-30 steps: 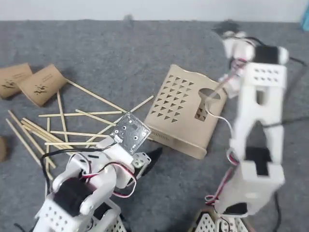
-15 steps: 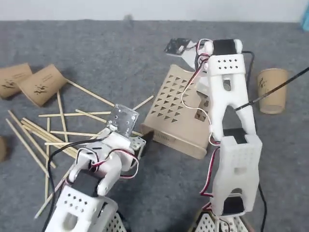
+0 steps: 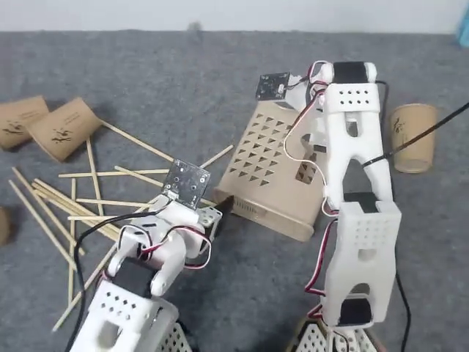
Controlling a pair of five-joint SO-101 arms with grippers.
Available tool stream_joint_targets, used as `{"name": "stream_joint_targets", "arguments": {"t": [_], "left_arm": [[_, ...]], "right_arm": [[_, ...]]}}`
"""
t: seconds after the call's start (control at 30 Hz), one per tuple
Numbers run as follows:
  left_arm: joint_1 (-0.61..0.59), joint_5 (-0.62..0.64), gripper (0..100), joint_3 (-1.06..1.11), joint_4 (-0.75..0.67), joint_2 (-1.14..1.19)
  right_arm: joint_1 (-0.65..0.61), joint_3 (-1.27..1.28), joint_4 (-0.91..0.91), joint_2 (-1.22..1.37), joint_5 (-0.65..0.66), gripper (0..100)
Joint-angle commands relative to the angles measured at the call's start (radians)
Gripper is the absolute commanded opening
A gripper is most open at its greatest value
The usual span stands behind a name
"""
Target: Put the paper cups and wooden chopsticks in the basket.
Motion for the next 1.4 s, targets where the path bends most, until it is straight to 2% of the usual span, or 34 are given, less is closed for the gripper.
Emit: {"name": "stream_joint_targets", "arguments": {"t": [0.0, 0.3, 0.37, 0.47, 0.5, 0.57, 0.63, 0.9, 1.1, 1.37], "left_arm": [[-0.002, -0.029, 19, 0.01, -0.055, 0.0], [-0.002, -0.035, 19, 0.01, -0.057, 0.0], [-0.002, -0.035, 19, 0.01, -0.064, 0.0], [-0.002, -0.035, 19, 0.024, -0.084, 0.0], [-0.002, -0.035, 19, 0.025, -0.089, 0.0], [-0.002, -0.035, 19, 0.025, -0.091, 0.0], [-0.003, -0.035, 19, 0.025, -0.091, 0.0], [-0.006, -0.035, 19, 0.025, -0.091, 0.0], [-0.008, -0.037, 19, 0.025, -0.091, 0.0], [-0.005, -0.038, 19, 0.027, -0.091, 0.0]], "right_arm": [[0.013, -0.051, -0.025, -0.002, 0.023, 24.5], [0.018, -0.051, -0.13, 0.03, 0.025, 23.6], [0.021, -0.051, -0.139, 0.025, 0.025, 17.7], [0.019, -0.071, -0.139, 0.021, 0.025, 2.0], [0.019, -0.097, -0.134, 0.027, 0.025, 0.0], [0.022, -0.138, -0.127, 0.03, 0.023, 3.5], [0.024, -0.166, -0.124, 0.024, 0.021, 0.6], [0.018, -0.411, 0.015, 0.022, 0.021, 0.6], [0.033, -0.635, 0.03, 0.022, 0.02, 0.6], [0.039, -0.89, 0.03, 0.031, -0.18, 0.6]]}}
